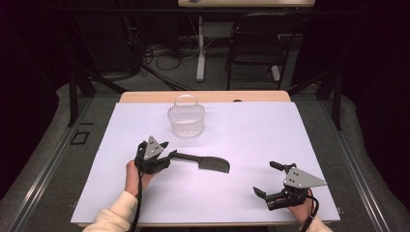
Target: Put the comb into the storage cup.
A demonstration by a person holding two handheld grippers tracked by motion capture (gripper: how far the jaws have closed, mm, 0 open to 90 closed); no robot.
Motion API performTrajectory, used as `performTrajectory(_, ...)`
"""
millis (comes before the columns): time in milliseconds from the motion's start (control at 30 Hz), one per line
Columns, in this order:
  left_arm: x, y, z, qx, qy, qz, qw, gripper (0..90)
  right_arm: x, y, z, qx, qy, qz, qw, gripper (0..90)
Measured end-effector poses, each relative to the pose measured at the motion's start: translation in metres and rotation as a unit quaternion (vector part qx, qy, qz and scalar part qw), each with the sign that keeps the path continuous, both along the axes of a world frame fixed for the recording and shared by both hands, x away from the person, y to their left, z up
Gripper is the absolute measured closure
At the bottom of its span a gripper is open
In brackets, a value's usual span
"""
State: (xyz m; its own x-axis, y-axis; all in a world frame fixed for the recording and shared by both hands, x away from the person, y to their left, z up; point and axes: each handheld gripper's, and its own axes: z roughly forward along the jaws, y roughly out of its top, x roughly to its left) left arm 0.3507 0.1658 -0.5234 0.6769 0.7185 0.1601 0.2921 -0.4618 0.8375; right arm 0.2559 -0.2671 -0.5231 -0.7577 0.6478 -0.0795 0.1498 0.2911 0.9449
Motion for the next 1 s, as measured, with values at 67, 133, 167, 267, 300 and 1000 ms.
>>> performTrajectory(67, 0.003, -0.002, -0.001, -0.001, 0.006, -0.003, 1.0, 68.7, 0.0, 0.0, 0.0, 0.0, 0.0, 0.0, 1.0, 0.0)
performTrajectory(133, 0.007, -0.003, -0.001, 0.0, 0.015, -0.002, 0.9999, 76.3, 0.0, 0.0, 0.0, 0.0, 0.001, 0.0, 1.0, 0.0)
performTrajectory(167, 0.007, -0.003, -0.001, 0.0, 0.015, -0.002, 0.9999, 79.2, 0.0, 0.0, 0.0, 0.0, 0.001, 0.0, 1.0, 0.0)
performTrajectory(267, 0.012, -0.005, -0.004, 0.005, 0.023, 0.0, 0.9997, 85.7, 0.0, 0.0, 0.0, 0.0, 0.001, 0.0, 1.0, 0.0)
performTrajectory(300, 0.013, -0.006, -0.004, 0.007, 0.025, -0.001, 0.9996, 88.8, 0.0, 0.0, 0.0, 0.0, 0.001, 0.0, 1.0, 0.0)
performTrajectory(1000, 0.044, -0.011, -0.021, 0.047, 0.082, 0.018, 0.9953, 88.3, 0.0, 0.0, 0.0, -0.001, 0.001, 0.0, 1.0, 0.0)
